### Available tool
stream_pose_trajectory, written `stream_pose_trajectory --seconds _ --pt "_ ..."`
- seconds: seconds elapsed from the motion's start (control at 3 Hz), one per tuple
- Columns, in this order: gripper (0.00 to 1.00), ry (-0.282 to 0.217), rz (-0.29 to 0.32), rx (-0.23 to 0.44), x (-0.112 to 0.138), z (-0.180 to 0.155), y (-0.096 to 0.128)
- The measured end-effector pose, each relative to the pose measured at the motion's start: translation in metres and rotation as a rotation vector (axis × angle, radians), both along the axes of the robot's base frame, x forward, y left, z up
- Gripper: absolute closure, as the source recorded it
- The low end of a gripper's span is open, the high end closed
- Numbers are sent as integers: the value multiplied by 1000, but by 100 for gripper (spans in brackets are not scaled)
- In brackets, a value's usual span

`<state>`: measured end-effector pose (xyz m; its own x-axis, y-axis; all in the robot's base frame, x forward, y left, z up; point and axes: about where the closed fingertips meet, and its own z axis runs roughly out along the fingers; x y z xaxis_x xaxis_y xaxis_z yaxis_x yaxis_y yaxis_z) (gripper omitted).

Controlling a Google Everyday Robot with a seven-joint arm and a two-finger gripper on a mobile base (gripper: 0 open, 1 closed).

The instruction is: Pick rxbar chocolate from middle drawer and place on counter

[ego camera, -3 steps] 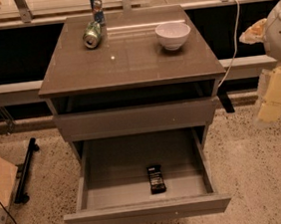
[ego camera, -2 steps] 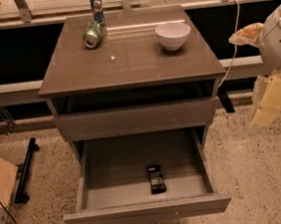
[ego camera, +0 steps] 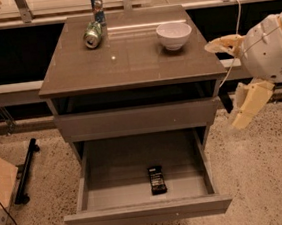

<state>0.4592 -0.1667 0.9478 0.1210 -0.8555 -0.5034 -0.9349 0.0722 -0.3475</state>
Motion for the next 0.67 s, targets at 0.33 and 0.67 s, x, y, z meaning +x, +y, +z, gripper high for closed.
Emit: stream_pose_trajectory --seconds 0.33,0.67 --pt "0 38 37 89 16 -24 11" --pt "0 80 63 166 29 -48 16"
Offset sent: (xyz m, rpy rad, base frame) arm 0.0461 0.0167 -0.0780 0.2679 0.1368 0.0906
